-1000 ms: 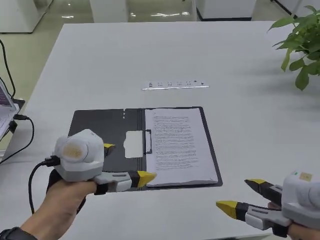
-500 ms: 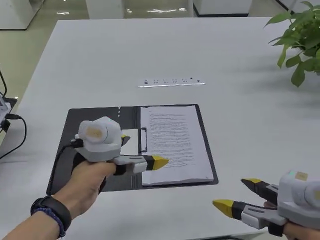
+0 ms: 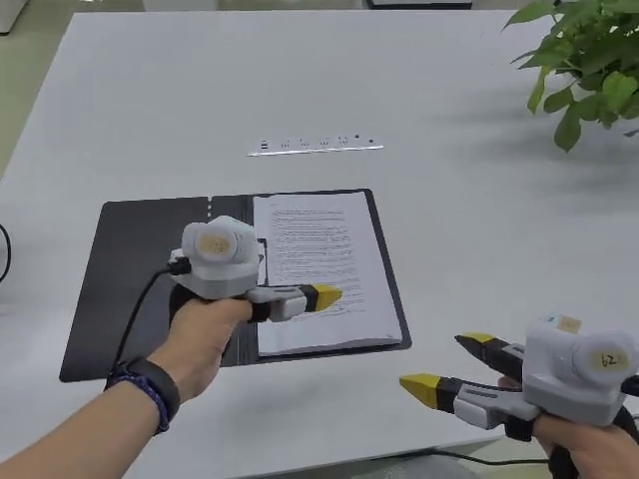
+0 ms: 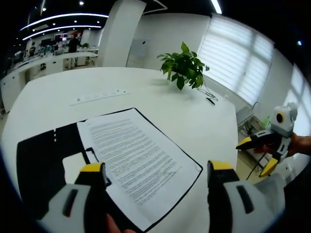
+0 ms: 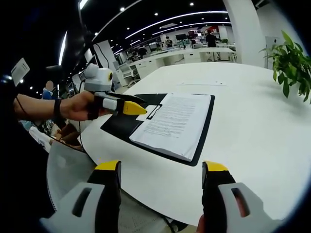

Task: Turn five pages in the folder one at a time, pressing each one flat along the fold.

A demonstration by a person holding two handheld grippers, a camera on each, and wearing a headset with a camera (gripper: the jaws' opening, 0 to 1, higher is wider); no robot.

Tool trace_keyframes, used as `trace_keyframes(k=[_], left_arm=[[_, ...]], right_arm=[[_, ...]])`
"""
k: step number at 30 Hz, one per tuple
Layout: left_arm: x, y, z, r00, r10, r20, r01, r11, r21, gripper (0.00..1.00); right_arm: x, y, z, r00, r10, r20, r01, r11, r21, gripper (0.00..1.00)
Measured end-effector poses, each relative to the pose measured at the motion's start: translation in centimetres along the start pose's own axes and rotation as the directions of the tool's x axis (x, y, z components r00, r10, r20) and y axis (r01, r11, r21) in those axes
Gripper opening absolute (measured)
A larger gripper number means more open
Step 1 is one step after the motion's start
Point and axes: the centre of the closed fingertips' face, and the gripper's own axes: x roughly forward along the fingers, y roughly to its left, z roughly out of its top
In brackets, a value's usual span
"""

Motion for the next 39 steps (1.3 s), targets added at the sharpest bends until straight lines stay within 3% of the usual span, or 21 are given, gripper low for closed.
trace_keyframes(k=[10, 17, 20, 26, 33, 39], left_arm=[[3.1, -2.0, -0.6, 0.999, -0.008, -0.045, 0.013, 0.993, 0.116, 0.84], [6.0, -3.3, -2.5, 0.9948, -0.023, -0.1, 0.039, 0.986, 0.162, 0.84], [6.8, -3.3, -3.6, 0.9906, -0.001, -0.137, 0.029, 0.978, 0.205, 0.84], [8.3, -3.5, -5.2, 0.9851, 0.019, -0.171, 0.02, 0.975, 0.223, 0.84], [8.5, -2.8, -5.9, 0.9795, 0.069, -0.19, -0.007, 0.951, 0.308, 0.82], [8.5, -2.6, -5.9, 0.9791, 0.073, -0.19, -0.008, 0.946, 0.324, 0.8]], right_arm=[[0.3, -0.4, -0.3, 0.9999, 0.003, -0.016, -0.002, 1.0, 0.01, 0.66], [0.4, -1.1, -0.2, 0.9999, -0.002, -0.016, 0.003, 1.0, 0.024, 0.65], [0.5, -1.3, -0.4, 0.9997, -0.002, -0.023, 0.002, 1.0, 0.026, 0.65], [0.8, -1.8, -1.1, 0.999, 0.0, -0.045, 0.001, 0.999, 0.035, 0.64], [0.7, -2.6, -0.9, 0.9996, -0.013, -0.025, 0.015, 0.997, 0.07, 0.62], [1.1, -2.5, -1.3, 0.9993, -0.005, -0.037, 0.008, 0.998, 0.068, 0.61]])
